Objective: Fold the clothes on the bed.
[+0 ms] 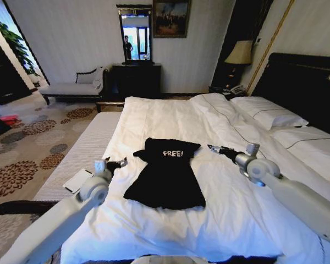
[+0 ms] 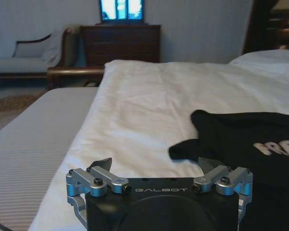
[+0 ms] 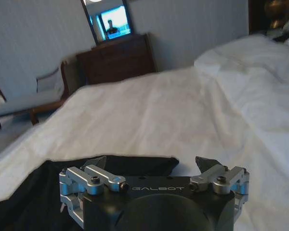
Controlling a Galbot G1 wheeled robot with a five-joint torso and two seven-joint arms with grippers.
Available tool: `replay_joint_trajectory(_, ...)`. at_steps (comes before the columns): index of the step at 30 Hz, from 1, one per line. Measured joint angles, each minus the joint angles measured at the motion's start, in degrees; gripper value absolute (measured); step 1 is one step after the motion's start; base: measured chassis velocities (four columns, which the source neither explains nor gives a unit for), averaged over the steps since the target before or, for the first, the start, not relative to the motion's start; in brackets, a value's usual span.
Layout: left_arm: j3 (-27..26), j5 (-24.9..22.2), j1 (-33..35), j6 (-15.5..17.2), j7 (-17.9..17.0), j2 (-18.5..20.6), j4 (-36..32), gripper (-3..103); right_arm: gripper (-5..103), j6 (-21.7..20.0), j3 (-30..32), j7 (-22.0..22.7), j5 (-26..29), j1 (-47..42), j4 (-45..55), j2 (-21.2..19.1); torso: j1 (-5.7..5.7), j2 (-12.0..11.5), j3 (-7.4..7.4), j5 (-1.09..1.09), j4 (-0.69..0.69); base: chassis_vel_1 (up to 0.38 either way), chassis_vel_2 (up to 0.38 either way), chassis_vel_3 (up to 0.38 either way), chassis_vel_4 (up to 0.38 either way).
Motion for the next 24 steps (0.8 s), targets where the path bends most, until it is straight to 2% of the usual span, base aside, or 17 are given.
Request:
replay_joint_trajectory(2,-2.3,3.0,3.8,-1.6,2.3,-1.3,-0.7,100,100,0.8,5.9,-1.9,-4.3,-6.6,2.7,2.7,0.00,0.0,0.00,-0.02,-0.02,0.000,0.000,0.000,0.000)
replay_joint_trajectory(3,-2.3,3.0,3.8,-1.6,2.3,-1.3,-0.7,100,100,0.8,5.9,-1.9,-4.3,-6.6,2.7,2.7,0.00,0.0,0.00,-0.02,-0.02,0.000,0.000,0.000,0.000)
replay_joint_trajectory(6,-5.4,4.5,7.7,-3.1,4.1,-2.0,-1.7,100,100,3.0,10.3,-4.8,-11.6,-14.1,5.9,5.7,0.00,0.0,0.00,0.03,-0.03,0.000,0.000,0.000,0.000)
replay_joint_trajectory(8,-8.2,6.4,10.8,-4.3,5.6,-2.0,-2.1,100,100,5.8,12.8,-7.6,-18.5,-18.5,7.3,7.4,0.00,0.0,0.00,0.02,-0.03,0.000,0.000,0.000,0.000)
replay_joint_trajectory(9,-8.2,6.4,10.8,-4.3,5.6,-2.0,-2.1,100,100,5.8,12.8,-7.6,-18.5,-18.5,7.3,7.4,0.00,0.0,0.00,0.02,-0.03,0.000,0.000,0.000,0.000)
replay_joint_trajectory(12,-11.6,11.7,15.7,-6.2,8.4,-2.3,-2.1,100,100,10.4,16.3,-10.4,-25.2,-23.2,8.1,9.7,0.00,0.0,0.00,0.02,0.00,0.000,0.000,0.000,0.000)
replay_joint_trajectory(13,-11.6,11.7,15.7,-6.2,8.4,-2.3,-2.1,100,100,10.4,16.3,-10.4,-25.2,-23.2,8.1,9.7,0.00,0.0,0.00,0.02,0.00,0.000,0.000,0.000,0.000)
replay_joint_trajectory(15,-14.0,18.3,18.9,-7.9,11.0,-3.6,-1.3,100,100,13.6,19.8,-12.5,-28.9,-26.3,8.4,11.1,0.01,0.0,0.00,0.01,0.01,0.000,0.000,0.000,0.000)
replay_joint_trajectory(17,-15.8,23.6,21.5,-9.7,13.4,-5.1,-0.1,100,100,15.5,23.3,-14.1,-30.4,-29.6,9.2,12.3,0.01,0.0,0.00,0.01,0.00,0.000,0.000,0.000,0.000)
replay_joint_trajectory(18,-16.3,24.6,22.7,-10.1,14.1,-5.8,-0.1,100,100,16.1,24.8,-14.6,-30.5,-31.3,9.7,13.1,0.01,0.0,0.00,0.00,-0.01,0.000,0.000,0.000,0.000)
replay_joint_trajectory(21,-17.1,25.4,24.6,-10.7,14.9,-7.2,-0.7,100,100,16.6,27.1,-15.4,-29.5,-34.9,11.0,14.7,0.01,0.0,0.00,0.00,-0.01,0.000,0.000,0.000,0.000)
replay_joint_trajectory(23,-17.4,26.2,25.7,-11.4,15.3,-8.2,-1.4,100,100,16.1,28.1,-15.4,-25.9,-37.6,12.4,16.5,0.00,0.0,0.00,0.00,-0.02,0.000,0.000,0.000,0.000)
replay_joint_trajectory(24,-17.4,26.2,25.7,-11.4,15.3,-8.2,-1.4,100,100,16.1,28.1,-15.4,-25.9,-37.6,12.4,16.5,0.00,0.0,0.00,0.00,-0.02,0.000,0.000,0.000,0.000)
